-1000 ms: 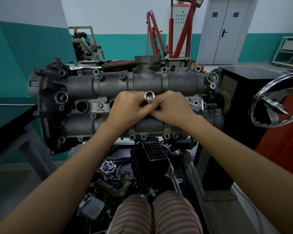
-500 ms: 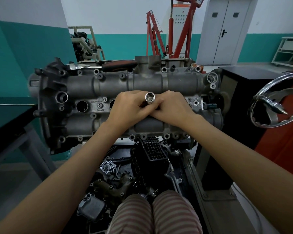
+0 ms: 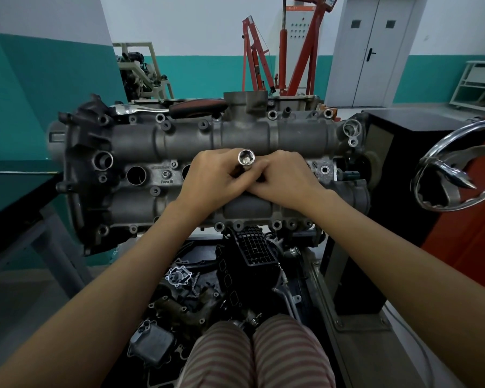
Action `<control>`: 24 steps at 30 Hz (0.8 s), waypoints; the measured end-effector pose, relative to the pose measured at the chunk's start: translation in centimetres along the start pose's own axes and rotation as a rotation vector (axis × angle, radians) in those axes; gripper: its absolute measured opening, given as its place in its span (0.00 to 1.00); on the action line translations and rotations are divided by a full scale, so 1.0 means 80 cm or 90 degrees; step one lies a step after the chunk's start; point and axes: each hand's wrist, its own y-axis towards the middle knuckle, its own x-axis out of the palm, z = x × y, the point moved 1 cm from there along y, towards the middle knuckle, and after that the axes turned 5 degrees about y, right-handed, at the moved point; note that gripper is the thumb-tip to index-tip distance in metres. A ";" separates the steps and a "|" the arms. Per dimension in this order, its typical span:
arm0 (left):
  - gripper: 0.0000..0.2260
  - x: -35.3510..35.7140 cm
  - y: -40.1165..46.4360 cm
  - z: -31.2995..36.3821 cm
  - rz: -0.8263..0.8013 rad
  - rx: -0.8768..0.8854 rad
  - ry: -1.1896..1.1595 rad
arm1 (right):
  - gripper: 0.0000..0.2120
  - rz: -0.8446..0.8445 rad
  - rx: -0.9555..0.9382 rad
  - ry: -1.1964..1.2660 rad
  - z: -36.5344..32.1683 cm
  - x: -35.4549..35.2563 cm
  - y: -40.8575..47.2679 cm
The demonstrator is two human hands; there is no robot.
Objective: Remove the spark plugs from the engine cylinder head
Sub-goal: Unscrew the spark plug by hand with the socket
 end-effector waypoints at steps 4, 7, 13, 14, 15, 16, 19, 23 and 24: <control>0.13 0.000 0.000 0.002 -0.016 0.010 0.005 | 0.16 -0.001 -0.019 -0.021 -0.002 0.000 -0.001; 0.11 0.000 0.000 0.002 -0.023 0.005 0.016 | 0.16 -0.001 -0.018 -0.013 -0.003 0.001 0.000; 0.16 0.004 -0.002 -0.003 -0.018 0.002 0.030 | 0.15 0.005 0.010 0.010 -0.001 0.002 -0.001; 0.17 0.005 -0.002 -0.004 -0.015 0.001 0.031 | 0.13 0.006 0.016 0.020 -0.001 0.001 -0.001; 0.18 0.005 -0.001 -0.004 -0.011 0.004 0.034 | 0.12 0.006 0.020 0.026 -0.001 0.001 -0.001; 0.17 0.004 -0.001 -0.003 -0.008 0.009 0.034 | 0.11 0.003 0.023 0.024 -0.001 0.001 -0.001; 0.15 0.002 0.000 0.001 -0.010 0.017 0.032 | 0.10 -0.015 0.015 0.000 -0.002 0.001 0.000; 0.12 0.001 0.001 0.002 -0.003 0.011 0.033 | 0.14 -0.007 -0.002 -0.015 -0.001 0.004 0.001; 0.12 0.002 0.000 0.002 0.004 0.012 0.039 | 0.16 0.003 -0.003 -0.015 -0.001 0.005 0.001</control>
